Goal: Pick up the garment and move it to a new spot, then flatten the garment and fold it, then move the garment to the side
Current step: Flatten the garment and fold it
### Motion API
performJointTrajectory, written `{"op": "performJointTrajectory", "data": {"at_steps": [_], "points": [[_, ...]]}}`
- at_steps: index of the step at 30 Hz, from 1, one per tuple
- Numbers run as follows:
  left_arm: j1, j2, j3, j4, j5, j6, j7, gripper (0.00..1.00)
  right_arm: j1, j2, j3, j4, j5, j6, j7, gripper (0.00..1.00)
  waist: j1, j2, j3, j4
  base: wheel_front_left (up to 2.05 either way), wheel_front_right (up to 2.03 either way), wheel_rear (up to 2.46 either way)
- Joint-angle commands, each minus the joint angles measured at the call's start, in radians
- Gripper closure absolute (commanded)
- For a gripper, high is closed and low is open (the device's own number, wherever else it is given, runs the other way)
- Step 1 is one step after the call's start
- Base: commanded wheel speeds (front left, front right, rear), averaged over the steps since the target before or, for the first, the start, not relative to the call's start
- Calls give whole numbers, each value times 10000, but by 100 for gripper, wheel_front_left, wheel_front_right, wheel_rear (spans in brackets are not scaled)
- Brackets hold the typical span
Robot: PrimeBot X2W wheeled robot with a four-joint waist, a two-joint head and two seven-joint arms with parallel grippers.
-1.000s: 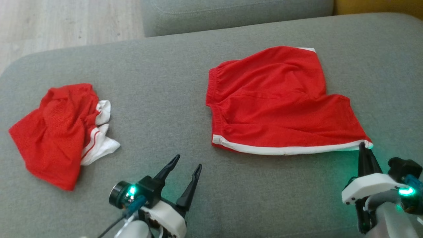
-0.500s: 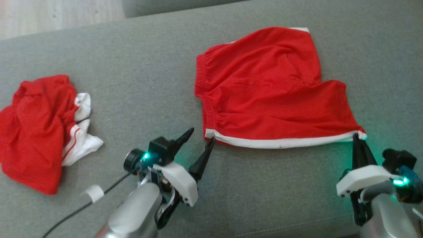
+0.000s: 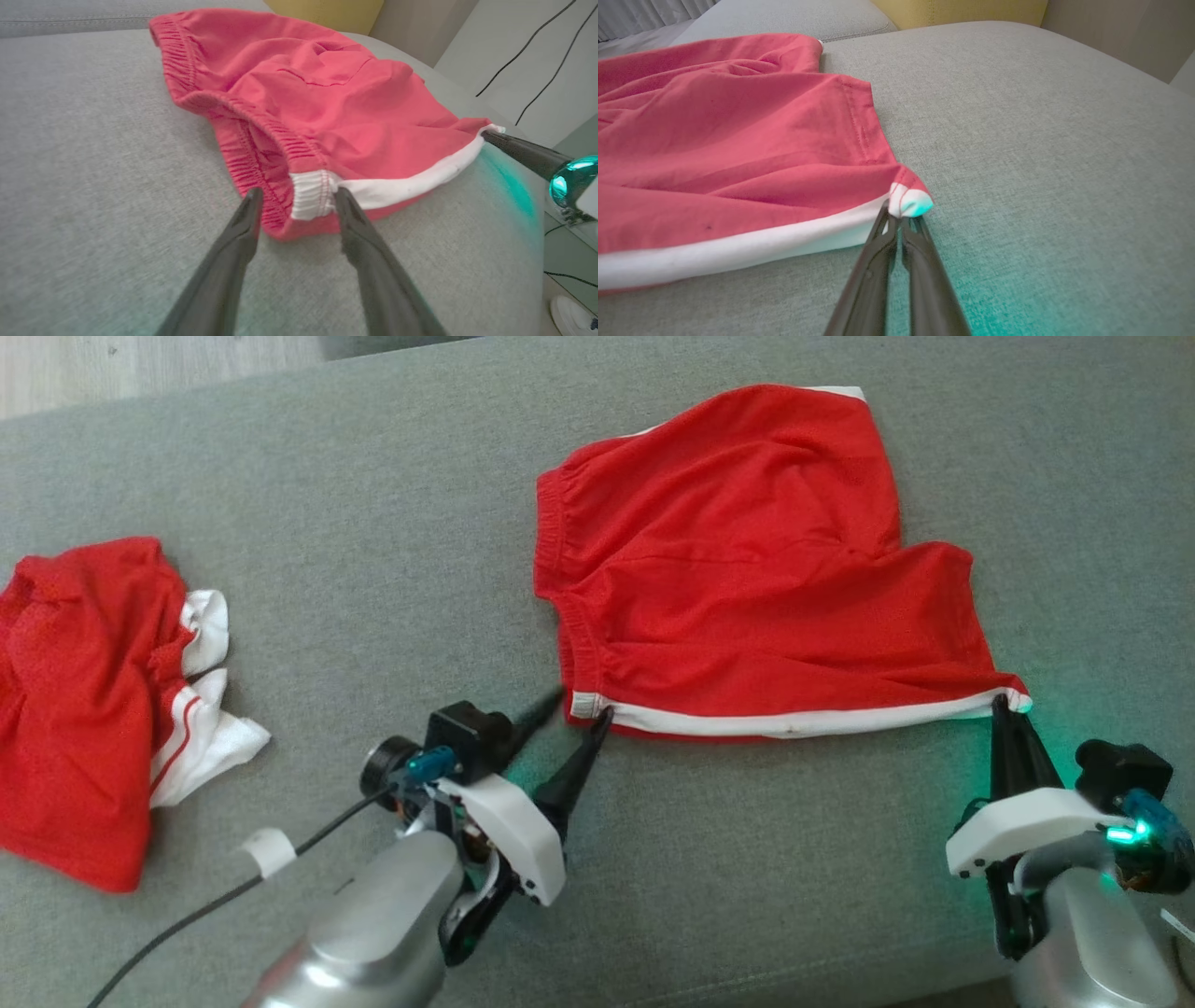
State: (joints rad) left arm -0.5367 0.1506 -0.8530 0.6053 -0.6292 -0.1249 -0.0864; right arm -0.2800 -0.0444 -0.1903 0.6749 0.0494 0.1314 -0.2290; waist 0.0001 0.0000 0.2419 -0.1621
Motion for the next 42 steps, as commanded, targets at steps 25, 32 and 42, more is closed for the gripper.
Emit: {"op": "performJointTrajectory", "data": {"at_steps": [25,32,42], "points": [[-2668,2104,14,-1481,-657,-57,-280,100,-2197,-123,1222,-3095,-267,-7,1101,100,-1,0,-1882,502,0,0,0],[-4170,2392,384,-1656,-611,4,249,100,-3852,-749,2011,-3724,552,-7,2175,100,-1,0,-2442,562,0,0,0],[-4067,2403,732,-2256,-1475,72,763,100,-3093,-1220,1800,-4405,1530,-7,3392,100,-1,0,-2745,996,0,0,0]]}}
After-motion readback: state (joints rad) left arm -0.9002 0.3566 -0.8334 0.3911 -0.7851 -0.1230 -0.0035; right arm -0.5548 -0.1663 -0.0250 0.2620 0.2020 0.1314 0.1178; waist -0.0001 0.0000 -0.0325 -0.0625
